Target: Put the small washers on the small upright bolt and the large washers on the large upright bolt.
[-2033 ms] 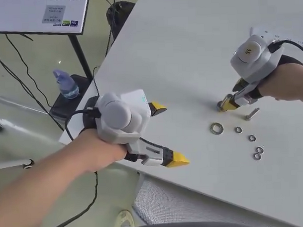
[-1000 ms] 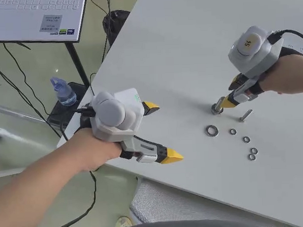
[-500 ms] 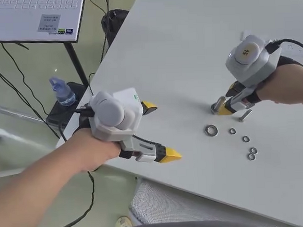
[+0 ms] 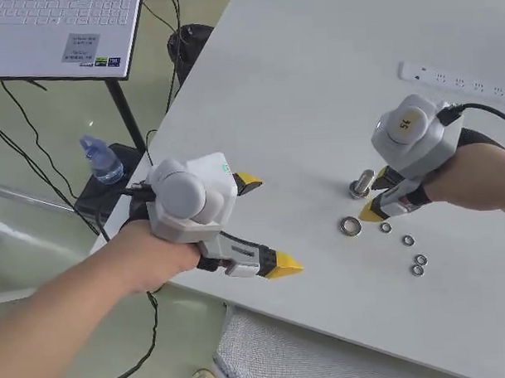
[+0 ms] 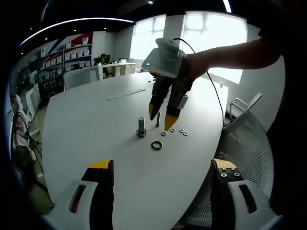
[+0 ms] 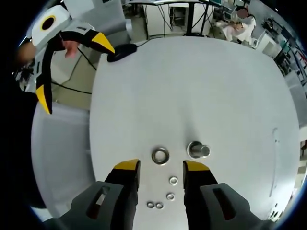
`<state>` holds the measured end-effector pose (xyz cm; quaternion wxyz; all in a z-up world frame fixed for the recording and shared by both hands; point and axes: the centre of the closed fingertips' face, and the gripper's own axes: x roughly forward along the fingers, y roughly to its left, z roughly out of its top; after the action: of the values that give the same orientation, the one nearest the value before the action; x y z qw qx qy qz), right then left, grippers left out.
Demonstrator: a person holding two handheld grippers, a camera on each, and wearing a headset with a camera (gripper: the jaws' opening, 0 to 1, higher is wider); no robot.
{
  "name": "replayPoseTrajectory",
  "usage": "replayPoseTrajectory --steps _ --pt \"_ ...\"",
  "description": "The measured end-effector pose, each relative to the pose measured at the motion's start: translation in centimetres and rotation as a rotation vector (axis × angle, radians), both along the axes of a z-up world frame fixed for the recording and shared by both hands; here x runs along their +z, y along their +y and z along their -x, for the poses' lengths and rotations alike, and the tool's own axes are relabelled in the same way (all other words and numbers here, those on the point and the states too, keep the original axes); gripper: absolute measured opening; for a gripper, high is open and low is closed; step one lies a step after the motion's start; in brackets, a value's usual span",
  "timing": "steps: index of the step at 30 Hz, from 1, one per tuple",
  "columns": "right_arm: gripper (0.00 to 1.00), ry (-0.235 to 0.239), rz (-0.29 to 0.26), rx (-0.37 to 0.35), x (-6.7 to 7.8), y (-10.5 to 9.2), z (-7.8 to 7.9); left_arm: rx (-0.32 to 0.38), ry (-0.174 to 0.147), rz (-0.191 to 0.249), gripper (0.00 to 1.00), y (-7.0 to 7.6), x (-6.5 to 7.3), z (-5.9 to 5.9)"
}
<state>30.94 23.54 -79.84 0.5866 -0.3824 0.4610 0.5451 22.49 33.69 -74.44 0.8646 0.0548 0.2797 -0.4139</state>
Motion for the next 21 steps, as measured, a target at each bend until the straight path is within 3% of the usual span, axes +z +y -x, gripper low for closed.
replayPoseTrajectory --steps 17,21 --pt "0.37 -0.015 0.0 0.0 -1.2 0.4 1.1 -0.017 -0.016 -0.034 0.85 0.4 -0.3 0.0" --pt "0.37 -0.02 0.003 -0.011 -2.0 0.3 1.0 -0.029 -0.016 -0.072 0.85 0.6 -0.8 0.1"
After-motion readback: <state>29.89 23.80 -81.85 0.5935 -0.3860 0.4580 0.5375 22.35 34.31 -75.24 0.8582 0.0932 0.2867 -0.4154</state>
